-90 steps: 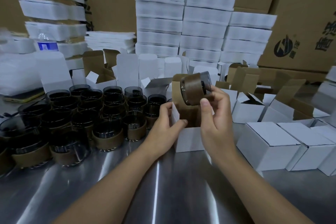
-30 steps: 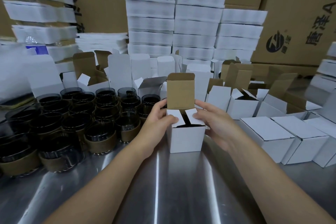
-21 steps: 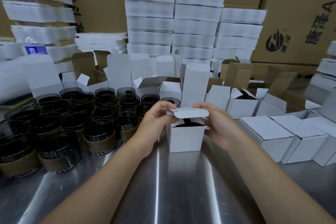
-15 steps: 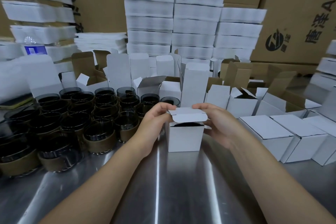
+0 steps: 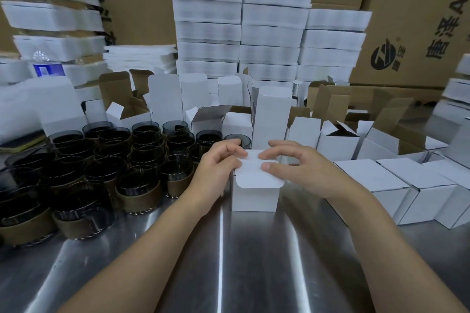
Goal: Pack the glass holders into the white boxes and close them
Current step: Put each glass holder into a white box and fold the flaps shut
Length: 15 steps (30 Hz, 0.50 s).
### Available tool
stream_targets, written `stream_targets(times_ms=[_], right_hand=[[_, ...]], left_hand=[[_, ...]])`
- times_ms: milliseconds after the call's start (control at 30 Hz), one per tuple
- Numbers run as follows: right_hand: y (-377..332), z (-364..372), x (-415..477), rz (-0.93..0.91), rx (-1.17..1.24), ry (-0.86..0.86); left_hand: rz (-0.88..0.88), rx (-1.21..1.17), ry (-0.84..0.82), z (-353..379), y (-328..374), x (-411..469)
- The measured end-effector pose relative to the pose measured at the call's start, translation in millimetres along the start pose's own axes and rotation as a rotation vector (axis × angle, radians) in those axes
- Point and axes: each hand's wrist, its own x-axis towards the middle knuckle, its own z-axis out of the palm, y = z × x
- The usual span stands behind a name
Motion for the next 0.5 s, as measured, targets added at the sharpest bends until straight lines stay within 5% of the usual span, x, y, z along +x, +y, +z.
stream_targets(times_ms=[200, 500], right_hand=[[0.1, -3.2, -3.4, -0.068, 0.012, -0.109], [5.1, -3.8, -0.3, -0.147, -0.076, -0.163]], left_hand=[[0.093, 0.057, -0.093, -2.3, 4.1, -0.9], [-0.006, 0.193, -0.381, -5.6, 1.6, -4.7]])
